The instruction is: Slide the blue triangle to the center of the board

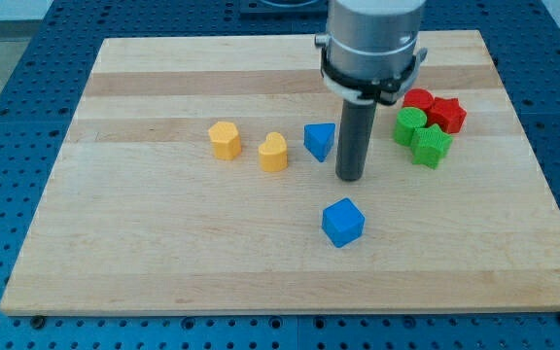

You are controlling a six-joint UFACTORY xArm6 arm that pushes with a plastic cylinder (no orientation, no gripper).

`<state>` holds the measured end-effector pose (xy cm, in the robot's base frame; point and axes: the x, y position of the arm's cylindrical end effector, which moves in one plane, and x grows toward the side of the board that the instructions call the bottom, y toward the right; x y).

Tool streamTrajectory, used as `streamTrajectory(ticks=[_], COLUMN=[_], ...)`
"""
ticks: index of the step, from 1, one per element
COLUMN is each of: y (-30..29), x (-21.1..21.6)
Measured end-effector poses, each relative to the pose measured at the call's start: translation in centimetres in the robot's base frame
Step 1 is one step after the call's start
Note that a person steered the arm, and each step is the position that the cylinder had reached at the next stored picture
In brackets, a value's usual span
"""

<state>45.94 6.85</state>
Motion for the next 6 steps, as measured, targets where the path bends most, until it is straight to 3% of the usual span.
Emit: streamTrajectory(ticks=[2, 4, 5, 6], y=[-4.1, -3.2, 2.7, 6.7], x=[-5.0, -4.9, -2.8, 3.2])
